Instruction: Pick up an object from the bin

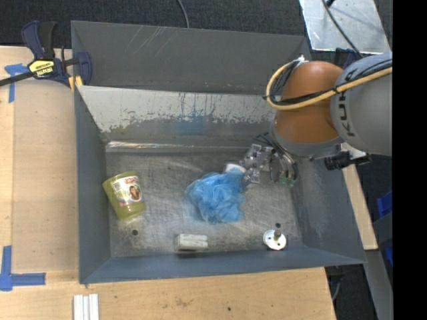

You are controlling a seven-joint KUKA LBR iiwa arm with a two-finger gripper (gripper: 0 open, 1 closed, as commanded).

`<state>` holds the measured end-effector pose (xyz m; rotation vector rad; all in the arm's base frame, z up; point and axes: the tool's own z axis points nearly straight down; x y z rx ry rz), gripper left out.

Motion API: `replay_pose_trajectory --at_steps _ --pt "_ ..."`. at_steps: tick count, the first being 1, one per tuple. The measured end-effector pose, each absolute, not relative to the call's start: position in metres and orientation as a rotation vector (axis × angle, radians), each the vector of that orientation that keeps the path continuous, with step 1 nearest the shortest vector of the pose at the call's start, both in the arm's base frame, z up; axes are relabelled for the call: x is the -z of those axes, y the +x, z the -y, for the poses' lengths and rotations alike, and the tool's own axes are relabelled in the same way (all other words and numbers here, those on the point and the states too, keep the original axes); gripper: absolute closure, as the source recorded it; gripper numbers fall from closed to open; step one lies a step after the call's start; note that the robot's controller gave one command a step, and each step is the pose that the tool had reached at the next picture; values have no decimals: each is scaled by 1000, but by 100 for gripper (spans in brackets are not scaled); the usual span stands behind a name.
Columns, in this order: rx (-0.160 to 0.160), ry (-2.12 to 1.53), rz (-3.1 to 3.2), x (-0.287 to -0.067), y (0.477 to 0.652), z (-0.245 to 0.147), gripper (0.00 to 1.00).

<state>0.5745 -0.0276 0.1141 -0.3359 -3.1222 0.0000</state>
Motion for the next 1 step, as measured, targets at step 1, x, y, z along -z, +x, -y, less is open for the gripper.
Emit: replay_pose_trajectory --at_steps 1 --pt "0 -315 3127 -173 586 33 100"
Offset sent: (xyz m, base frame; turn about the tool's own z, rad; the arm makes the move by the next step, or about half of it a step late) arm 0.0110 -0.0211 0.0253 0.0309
